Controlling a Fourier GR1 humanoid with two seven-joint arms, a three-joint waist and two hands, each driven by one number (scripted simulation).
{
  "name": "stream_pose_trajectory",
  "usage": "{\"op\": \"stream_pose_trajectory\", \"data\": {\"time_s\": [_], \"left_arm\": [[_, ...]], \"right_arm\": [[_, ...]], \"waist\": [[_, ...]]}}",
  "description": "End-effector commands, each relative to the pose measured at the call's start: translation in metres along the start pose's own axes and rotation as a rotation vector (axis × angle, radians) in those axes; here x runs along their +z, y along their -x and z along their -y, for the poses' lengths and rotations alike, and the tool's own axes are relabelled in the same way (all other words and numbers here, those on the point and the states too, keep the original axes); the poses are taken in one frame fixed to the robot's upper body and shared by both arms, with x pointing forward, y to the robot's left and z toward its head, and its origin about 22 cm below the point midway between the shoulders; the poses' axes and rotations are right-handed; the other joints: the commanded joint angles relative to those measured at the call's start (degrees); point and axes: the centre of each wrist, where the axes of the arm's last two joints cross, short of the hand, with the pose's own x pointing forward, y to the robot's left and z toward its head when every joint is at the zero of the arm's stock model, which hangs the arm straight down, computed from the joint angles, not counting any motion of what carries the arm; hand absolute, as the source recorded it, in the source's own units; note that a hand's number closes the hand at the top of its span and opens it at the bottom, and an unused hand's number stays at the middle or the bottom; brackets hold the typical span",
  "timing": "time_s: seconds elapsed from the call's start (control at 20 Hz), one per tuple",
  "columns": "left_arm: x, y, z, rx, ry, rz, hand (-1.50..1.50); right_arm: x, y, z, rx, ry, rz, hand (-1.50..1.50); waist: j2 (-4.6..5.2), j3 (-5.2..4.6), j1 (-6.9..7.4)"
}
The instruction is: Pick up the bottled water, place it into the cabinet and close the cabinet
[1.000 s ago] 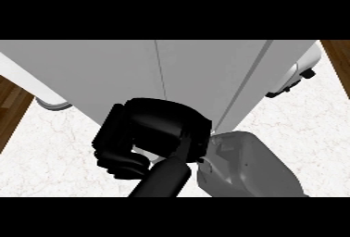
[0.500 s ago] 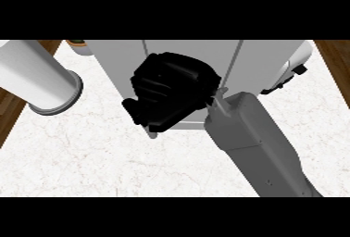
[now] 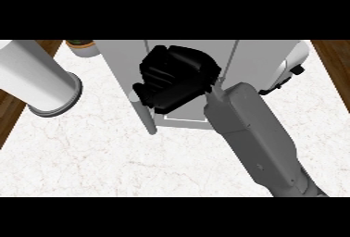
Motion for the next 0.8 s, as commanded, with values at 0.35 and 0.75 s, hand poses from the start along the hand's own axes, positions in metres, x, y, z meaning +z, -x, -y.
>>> {"op": "stream_pose_trajectory", "data": {"time_s": [0.35,0.75], "left_arm": [[-0.008,0.010,0.008,0.025,0.041,-0.001,-1.50],[-0.024,0.015,0.018,0.018,0.066,0.009,-1.50]], "right_arm": [[-0.009,-0.053,0.019,0.131,0.201,0.169,-1.50],[-0.010,-0.068,0.019,0.141,0.259,0.176,-1.50]], "waist": [[1.06,-0.05,-0.01],[1.09,-0.02,-0.80]]}}
